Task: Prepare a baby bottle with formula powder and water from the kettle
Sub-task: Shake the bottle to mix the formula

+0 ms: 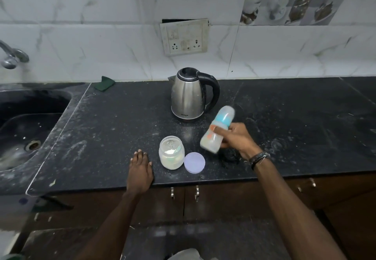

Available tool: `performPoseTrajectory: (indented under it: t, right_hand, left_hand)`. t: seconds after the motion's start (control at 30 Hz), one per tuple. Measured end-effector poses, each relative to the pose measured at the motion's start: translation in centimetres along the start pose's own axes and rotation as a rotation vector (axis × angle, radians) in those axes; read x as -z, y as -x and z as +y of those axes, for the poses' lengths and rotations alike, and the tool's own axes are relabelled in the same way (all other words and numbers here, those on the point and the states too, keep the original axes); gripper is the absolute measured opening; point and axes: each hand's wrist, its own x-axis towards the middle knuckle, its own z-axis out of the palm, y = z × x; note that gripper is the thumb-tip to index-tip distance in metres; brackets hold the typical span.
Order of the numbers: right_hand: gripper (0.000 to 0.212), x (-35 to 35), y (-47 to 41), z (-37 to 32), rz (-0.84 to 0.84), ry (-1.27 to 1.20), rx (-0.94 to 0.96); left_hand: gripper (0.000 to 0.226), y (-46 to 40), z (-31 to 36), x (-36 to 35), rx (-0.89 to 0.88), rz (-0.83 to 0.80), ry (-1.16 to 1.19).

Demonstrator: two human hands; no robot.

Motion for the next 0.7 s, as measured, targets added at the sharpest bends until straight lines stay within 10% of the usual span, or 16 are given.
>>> performPoseTrajectory:
  t: [0.23, 0.5, 0.7]
  right_hand:
    - [0.030, 0.2, 0.1, 0.2, 0.037, -0.010, 0.057]
    - [0.094, -0.2, 0.0, -0.3, -0.068, 0.083, 0.225]
    - [0.074, -0.1, 0.0, -0.9, -0.065, 0.124, 0.326]
  left_hand:
    - [0.046, 0.0, 0.1, 0.1, -0.003, -0.005, 0.002]
    - [0.045, 0.1, 0.0, 0.1, -0.010, -0.004, 0.007]
    - [0.053, 0.1, 0.0, 0.1, -0.001, -0.007, 0.021]
